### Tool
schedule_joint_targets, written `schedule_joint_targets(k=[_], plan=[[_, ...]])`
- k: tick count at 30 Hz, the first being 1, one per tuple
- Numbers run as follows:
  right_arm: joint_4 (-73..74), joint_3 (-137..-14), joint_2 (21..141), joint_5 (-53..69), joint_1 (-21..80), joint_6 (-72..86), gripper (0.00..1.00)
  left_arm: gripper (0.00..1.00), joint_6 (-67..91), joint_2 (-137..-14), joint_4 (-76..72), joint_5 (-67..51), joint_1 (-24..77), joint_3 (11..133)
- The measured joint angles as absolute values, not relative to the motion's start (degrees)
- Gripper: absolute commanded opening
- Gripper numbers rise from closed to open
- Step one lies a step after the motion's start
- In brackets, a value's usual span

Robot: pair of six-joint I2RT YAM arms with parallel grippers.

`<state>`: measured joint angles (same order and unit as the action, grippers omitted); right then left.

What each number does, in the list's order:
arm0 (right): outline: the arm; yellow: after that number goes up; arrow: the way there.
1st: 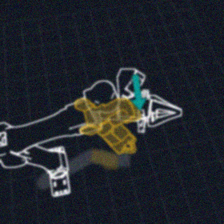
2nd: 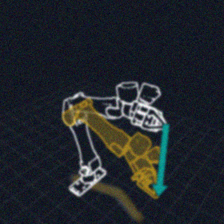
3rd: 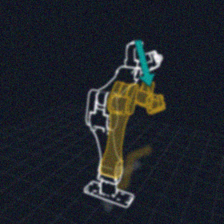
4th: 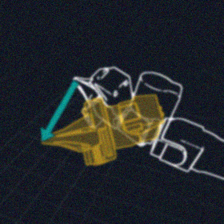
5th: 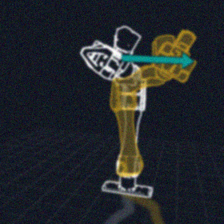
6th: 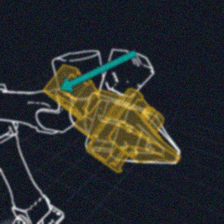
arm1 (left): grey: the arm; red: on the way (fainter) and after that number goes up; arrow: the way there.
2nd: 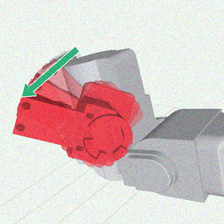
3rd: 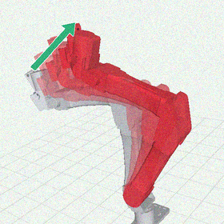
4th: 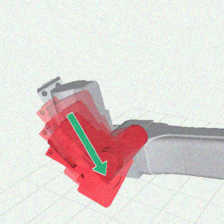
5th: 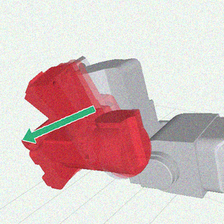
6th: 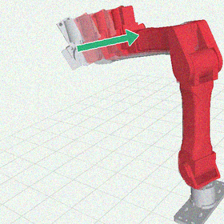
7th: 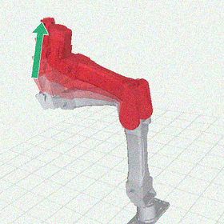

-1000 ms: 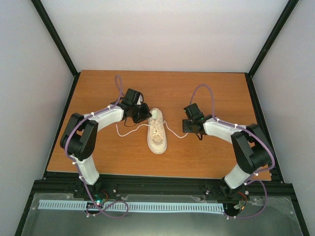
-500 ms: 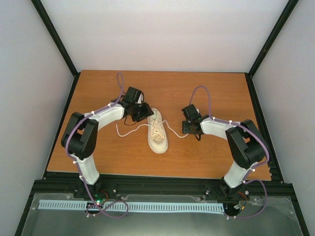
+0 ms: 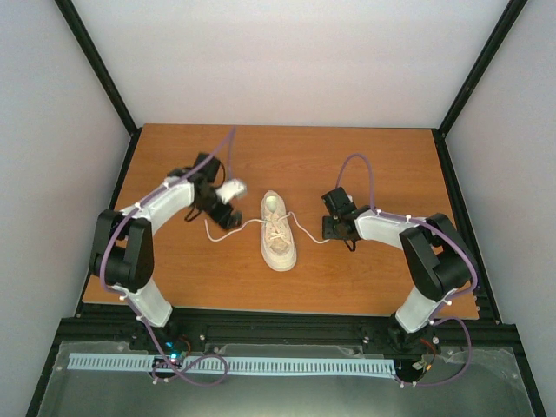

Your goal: Tie the shoes

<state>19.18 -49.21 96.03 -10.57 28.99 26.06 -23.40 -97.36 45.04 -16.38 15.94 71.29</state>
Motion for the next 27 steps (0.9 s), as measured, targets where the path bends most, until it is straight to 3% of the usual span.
schedule_joint_targets(k=[7,10,12,14,15,21,27], plan=[[17.47,-48.73,96.42,-11.38,29.08,26.41,0.08,1.00,-44.73,-95.07,40.53,-4.67,16.62,53.71],[17.28,-48.62,96.40,-11.68,29.04,26.13,0.03,0.88,-48.51,-94.30,36.73,-3.01,16.64,52.97],[17.34,-48.58,96.27,-11.84,29.02,25.89,0.03,0.57,-50.41,-94.30,33.74,-1.74,16.75,52.82],[17.72,-48.51,95.81,-11.66,28.84,25.71,0.03,0.08,-51.90,-94.96,30.94,0.08,16.84,52.97],[17.98,-48.38,95.29,-11.51,28.62,25.50,0.03,0.02,-52.47,-95.53,29.76,1.26,16.86,53.10],[18.79,-47.83,87.74,-8.78,24.64,22.74,0.03,0.01,-50.52,-96.23,27.44,4.47,15.84,53.93],[19.25,-55.79,83.72,2.07,22.28,14.33,0.03,0.01,-44.64,-88.16,33.52,-4.47,15.35,62.65]])
